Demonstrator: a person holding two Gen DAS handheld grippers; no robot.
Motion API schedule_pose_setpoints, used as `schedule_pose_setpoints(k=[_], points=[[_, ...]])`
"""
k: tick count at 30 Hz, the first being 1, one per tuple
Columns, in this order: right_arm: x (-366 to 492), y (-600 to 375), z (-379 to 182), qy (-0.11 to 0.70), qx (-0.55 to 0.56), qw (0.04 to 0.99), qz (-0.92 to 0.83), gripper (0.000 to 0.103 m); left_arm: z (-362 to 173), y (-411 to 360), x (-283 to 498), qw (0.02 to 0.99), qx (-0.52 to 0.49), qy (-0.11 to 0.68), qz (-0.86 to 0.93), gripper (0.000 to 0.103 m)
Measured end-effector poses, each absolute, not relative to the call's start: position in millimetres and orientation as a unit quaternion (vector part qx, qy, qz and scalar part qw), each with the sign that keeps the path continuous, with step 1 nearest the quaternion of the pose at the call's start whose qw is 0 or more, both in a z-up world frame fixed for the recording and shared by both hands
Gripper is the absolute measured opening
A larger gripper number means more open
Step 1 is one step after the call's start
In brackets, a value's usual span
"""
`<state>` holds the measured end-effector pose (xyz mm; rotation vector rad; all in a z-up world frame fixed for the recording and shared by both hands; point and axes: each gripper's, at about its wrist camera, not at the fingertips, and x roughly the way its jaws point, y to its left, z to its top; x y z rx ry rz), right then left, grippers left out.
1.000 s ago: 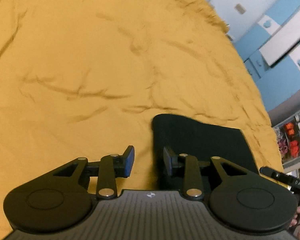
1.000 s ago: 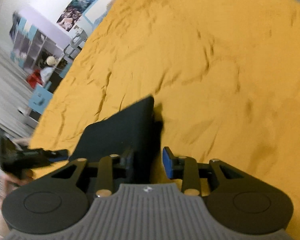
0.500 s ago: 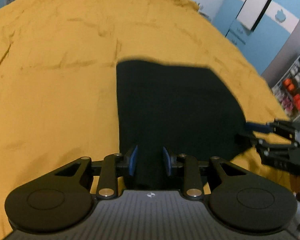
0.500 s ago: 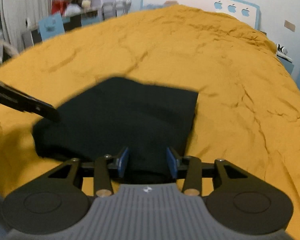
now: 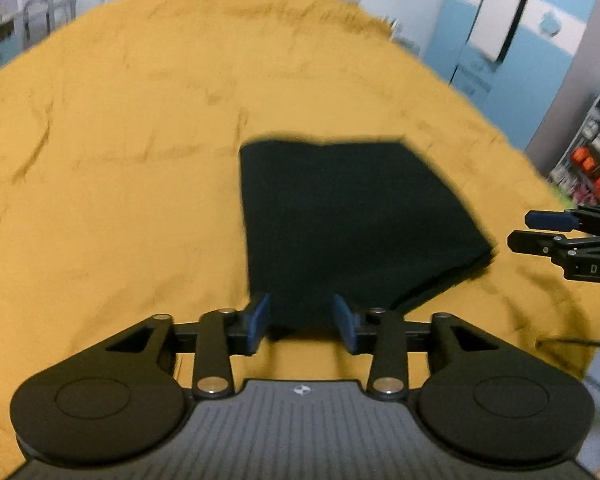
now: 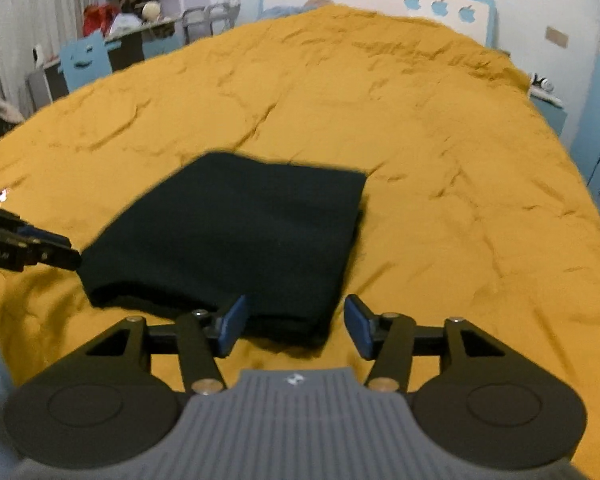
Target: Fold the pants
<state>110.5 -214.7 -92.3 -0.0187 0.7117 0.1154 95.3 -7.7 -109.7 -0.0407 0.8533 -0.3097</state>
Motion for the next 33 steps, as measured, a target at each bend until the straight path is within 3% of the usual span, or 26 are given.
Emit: schedule_pose_setpoints(k=[5,7,9,12,20,33], points=[[78.2,-221.2,-39.7,0.293,0.008,0.955,0.055,0.068,-60.0,-22.9,68.6,0.936,-0.004,0.327,-0.133,0.067],[65.1,-218.1,-22.2,0.268,0.010,0.962,0.055,0.077,-44.4,-31.7,56.9,0.948,0.004,0.292,-0.123,0.077],[50.5,-213.7,-7.1,0.241,0.015,0.969,0.054,0.081,-30.5,-41.0,46.2,0.959,0.009,0.260,-0.108,0.090],[29.9,-205.0,6.5,0.209,0.035,0.976,0.044,0.082,-20.0,-53.3,35.1,0.972,0.006,0.223,-0.076,0.095],[-15.4,-170.1,-3.8,0.159,0.052,0.986,-0.007,0.082,-33.1,-65.7,12.7,0.976,0.010,0.215,-0.020,0.095],[-11.0,-142.5,-80.1,0.247,0.028,0.968,-0.023,0.082,-95.4,-65.6,4.1,0.951,0.002,0.310,-0.019,0.095]])
